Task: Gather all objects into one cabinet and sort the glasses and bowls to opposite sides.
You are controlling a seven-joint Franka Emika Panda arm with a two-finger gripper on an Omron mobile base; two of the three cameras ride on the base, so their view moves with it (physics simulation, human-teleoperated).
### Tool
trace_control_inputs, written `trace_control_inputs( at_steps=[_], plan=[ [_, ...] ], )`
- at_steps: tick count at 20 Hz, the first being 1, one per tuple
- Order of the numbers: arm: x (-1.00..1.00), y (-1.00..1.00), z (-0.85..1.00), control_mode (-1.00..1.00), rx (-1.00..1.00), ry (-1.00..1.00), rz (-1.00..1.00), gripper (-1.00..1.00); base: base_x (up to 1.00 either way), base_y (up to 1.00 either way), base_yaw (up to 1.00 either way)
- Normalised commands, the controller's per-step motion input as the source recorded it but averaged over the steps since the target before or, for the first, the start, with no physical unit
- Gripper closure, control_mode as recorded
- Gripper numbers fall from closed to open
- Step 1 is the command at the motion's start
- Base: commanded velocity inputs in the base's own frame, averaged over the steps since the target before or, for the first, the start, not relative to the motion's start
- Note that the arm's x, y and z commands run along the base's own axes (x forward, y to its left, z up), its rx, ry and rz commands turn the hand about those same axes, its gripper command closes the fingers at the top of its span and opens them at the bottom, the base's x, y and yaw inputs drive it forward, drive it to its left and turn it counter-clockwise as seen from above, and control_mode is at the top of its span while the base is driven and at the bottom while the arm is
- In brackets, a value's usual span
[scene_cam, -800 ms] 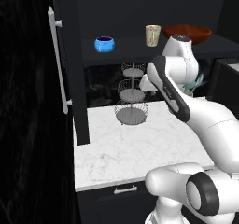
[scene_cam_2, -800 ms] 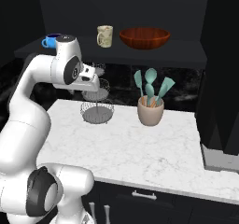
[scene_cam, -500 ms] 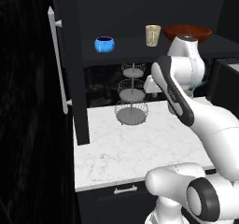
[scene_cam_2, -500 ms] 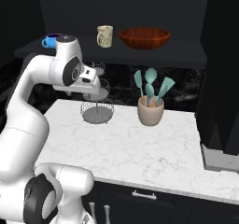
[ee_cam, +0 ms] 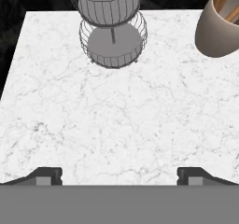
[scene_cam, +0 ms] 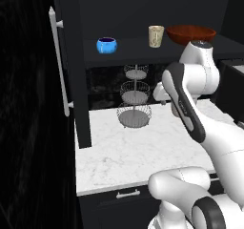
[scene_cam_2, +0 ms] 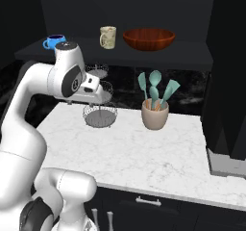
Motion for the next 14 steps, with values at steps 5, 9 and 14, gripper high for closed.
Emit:
trace_control_inputs(
  at_steps=[5,9,14],
  plan=[
    [0.0,0.0,0.0,-1.0,0.0,0.0,0.0,-1.0,0.0,0.0,0.0],
    [0.0,0.0,0.0,1.0,0.0,0.0,0.0,-1.0,-0.05,-0.06,0.0],
    [0.0,0.0,0.0,1.0,0.0,0.0,0.0,-1.0,-0.31,-0.51,-0.06]
  ],
)
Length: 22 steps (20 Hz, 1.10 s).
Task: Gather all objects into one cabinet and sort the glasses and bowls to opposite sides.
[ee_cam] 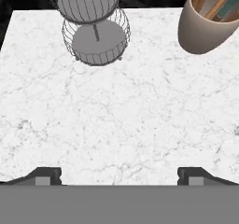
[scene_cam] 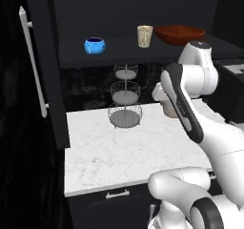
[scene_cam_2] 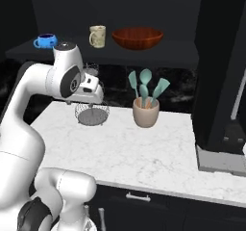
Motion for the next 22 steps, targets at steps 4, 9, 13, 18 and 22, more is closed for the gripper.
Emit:
trace_control_inputs(
  at_steps=[4,9,13,18,22],
  plan=[
    [0.0,0.0,0.0,1.0,0.0,0.0,0.0,-1.0,-0.43,-0.53,-0.16],
    [0.0,0.0,0.0,1.0,0.0,0.0,0.0,-1.0,-0.66,-0.4,-0.22],
    [0.0,0.0,0.0,1.0,0.0,0.0,0.0,-1.0,-0.87,-0.25,-0.32],
    [0.0,0.0,0.0,1.0,0.0,0.0,0.0,-1.0,-0.64,-0.07,-0.43],
    [0.0,0.0,0.0,1.0,0.0,0.0,0.0,-1.0,-0.53,-0.02,-0.53]
  ],
)
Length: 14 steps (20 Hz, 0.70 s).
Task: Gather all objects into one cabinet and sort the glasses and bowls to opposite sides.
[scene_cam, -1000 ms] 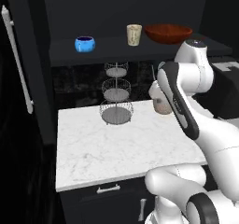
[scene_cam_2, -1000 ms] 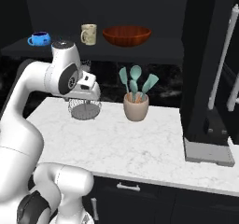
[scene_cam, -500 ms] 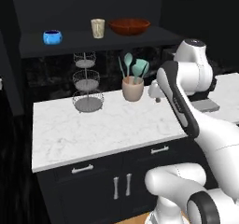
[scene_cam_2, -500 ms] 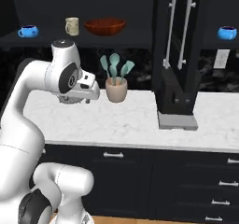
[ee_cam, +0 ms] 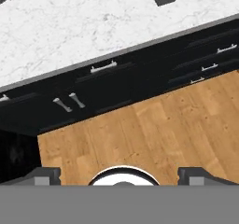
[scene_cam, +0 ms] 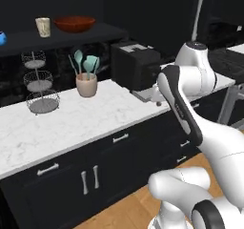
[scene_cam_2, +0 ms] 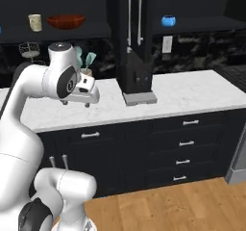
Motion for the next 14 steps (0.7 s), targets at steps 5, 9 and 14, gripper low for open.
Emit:
trace_control_inputs(
  at_steps=[5,9,14],
  plan=[
    [0.0,0.0,0.0,1.0,0.0,0.0,0.0,-1.0,-0.43,-0.01,-0.55],
    [0.0,0.0,0.0,1.0,0.0,0.0,0.0,-1.0,-0.13,-0.01,-0.42],
    [0.0,0.0,0.0,1.0,0.0,0.0,0.0,-1.0,-0.17,-0.06,-0.22]
  ],
)
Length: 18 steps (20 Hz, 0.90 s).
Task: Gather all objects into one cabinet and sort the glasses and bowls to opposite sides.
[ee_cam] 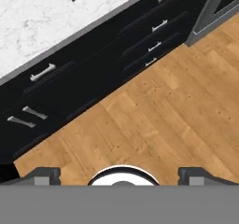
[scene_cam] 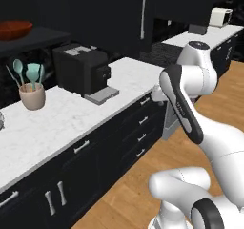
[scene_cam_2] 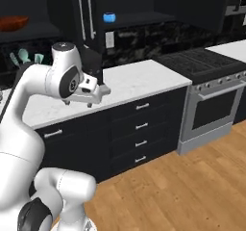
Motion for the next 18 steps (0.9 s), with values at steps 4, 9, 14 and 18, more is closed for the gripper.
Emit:
trace_control_inputs(
  at_steps=[4,9,14,18],
  plan=[
    [0.0,0.0,0.0,1.0,0.0,0.0,0.0,-1.0,-0.26,-0.14,-0.43],
    [0.0,0.0,0.0,1.0,0.0,0.0,0.0,-1.0,0.45,-0.07,-0.07],
    [0.0,0.0,0.0,1.0,0.0,0.0,0.0,-1.0,0.51,-0.28,-0.04],
    [0.0,0.0,0.0,1.0,0.0,0.0,0.0,-1.0,0.27,-0.3,-0.21]
  ],
)
